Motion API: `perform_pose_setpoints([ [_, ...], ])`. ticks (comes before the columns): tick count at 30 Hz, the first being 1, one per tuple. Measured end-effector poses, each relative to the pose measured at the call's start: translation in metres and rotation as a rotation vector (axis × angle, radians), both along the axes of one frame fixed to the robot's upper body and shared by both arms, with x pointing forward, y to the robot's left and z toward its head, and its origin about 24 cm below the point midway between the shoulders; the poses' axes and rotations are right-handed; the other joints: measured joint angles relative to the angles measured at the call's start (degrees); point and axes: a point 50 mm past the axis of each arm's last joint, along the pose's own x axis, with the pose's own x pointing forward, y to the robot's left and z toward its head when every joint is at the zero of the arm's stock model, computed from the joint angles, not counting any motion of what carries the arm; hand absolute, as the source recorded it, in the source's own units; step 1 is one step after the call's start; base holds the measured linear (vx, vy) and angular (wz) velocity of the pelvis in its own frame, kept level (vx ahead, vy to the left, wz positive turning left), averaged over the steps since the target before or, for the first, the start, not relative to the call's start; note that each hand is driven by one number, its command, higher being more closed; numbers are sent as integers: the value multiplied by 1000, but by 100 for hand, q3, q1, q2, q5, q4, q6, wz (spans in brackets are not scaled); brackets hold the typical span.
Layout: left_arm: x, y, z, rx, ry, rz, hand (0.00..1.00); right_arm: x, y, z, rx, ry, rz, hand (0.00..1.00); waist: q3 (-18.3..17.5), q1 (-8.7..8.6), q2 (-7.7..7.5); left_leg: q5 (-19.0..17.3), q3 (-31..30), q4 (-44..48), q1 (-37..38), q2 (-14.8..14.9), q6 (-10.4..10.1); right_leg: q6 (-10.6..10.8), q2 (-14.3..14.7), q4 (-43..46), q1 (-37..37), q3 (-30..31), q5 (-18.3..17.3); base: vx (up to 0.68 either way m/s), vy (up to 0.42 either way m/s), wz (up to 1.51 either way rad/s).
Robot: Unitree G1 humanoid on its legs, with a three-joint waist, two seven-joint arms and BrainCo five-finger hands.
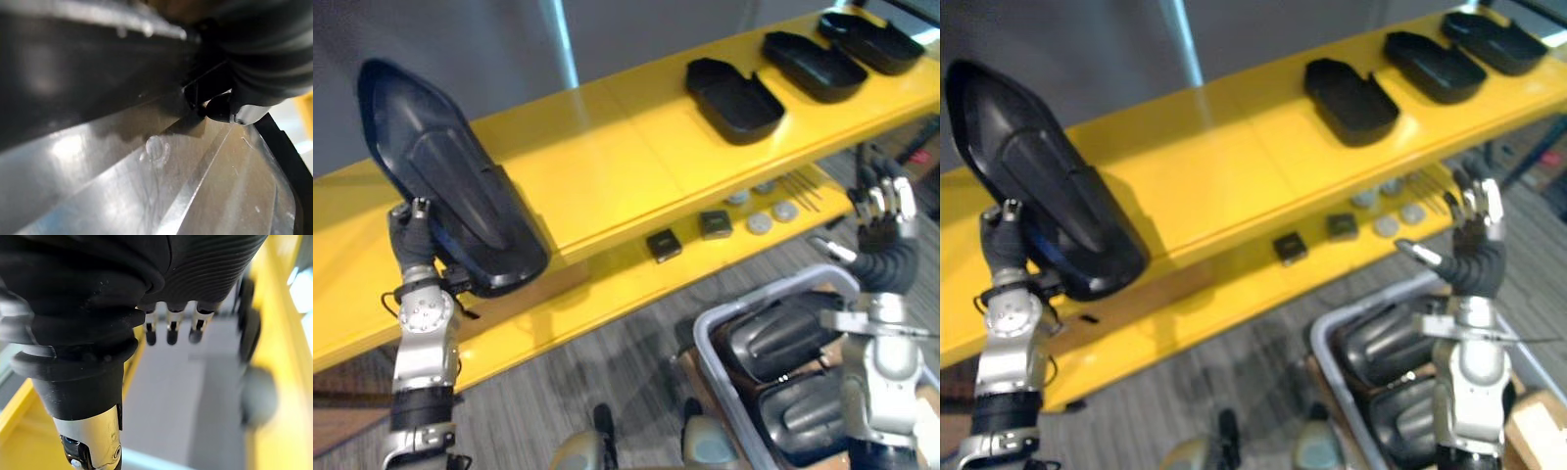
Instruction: Walk over and take plastic housings, then place them on the shelf
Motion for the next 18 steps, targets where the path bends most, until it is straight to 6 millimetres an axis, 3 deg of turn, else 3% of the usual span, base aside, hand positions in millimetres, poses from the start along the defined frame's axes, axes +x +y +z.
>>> perform_pose_setpoints([
  [6, 17, 12, 14, -83, 45, 25, 100, -5, 3, -13, 39, 61, 46, 0, 11, -94, 20, 15, 282, -91, 61, 66, -39, -38, 64, 187, -254, 254, -31, 17, -23, -22],
  [10, 32, 14, 27, -105, 91, 31, 100, -6, 18, -27, 71, 123, 133, 0, 22, -163, 39, -41, 453, -80, -29, 93, -32, -35, 43, 236, -394, 374, -36, -3, 9, -14],
  [18, 41, 36, 51, -86, 203, 157, 100, -10, 44, -32, 154, 144, 253, 0, 279, -305, 42, -273, 956, 464, -415, 245, -43, -11, 68, 328, -708, 588, -20, 12, 8, -11],
])
